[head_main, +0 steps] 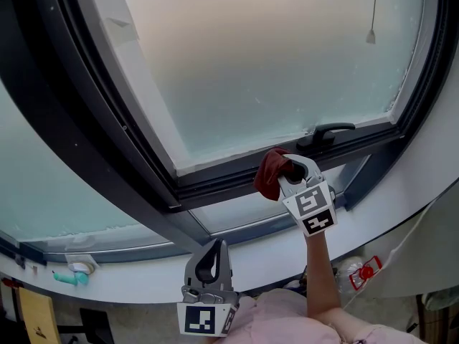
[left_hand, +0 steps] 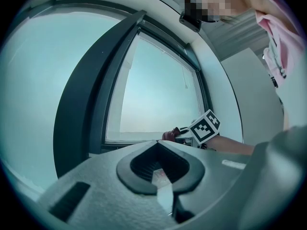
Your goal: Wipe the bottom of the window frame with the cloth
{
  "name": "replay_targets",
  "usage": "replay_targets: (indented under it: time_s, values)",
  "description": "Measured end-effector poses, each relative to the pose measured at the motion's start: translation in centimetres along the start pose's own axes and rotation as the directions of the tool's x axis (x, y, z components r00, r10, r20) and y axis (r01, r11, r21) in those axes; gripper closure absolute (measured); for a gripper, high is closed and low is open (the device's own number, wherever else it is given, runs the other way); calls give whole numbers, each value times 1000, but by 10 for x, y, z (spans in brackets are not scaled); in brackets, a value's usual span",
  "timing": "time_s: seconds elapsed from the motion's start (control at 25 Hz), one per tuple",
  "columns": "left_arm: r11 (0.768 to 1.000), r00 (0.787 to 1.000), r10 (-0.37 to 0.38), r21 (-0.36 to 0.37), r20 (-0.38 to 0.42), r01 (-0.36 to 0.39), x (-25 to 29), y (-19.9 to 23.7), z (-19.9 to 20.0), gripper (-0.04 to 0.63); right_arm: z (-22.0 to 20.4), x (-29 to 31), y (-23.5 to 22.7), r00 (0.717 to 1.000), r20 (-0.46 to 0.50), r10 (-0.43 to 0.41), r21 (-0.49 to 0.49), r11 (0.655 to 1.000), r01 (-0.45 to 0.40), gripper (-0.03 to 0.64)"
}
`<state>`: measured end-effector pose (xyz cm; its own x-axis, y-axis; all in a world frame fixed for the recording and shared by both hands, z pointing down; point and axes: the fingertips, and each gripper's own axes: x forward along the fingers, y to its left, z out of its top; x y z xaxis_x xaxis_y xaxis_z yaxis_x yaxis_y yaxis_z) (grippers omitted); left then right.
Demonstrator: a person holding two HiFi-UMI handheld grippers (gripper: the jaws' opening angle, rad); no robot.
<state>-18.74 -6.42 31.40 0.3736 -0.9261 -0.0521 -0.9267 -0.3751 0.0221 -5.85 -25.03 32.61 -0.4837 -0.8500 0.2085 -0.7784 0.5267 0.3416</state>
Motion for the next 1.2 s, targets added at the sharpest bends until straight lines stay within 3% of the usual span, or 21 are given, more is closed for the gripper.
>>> replay_targets:
  time_s: [1.2]
  values:
    - [1000,1000,8,-14,12,-8,10,6,-1,598,-28,-20,-61,993,-29,-114,50,992,116,548]
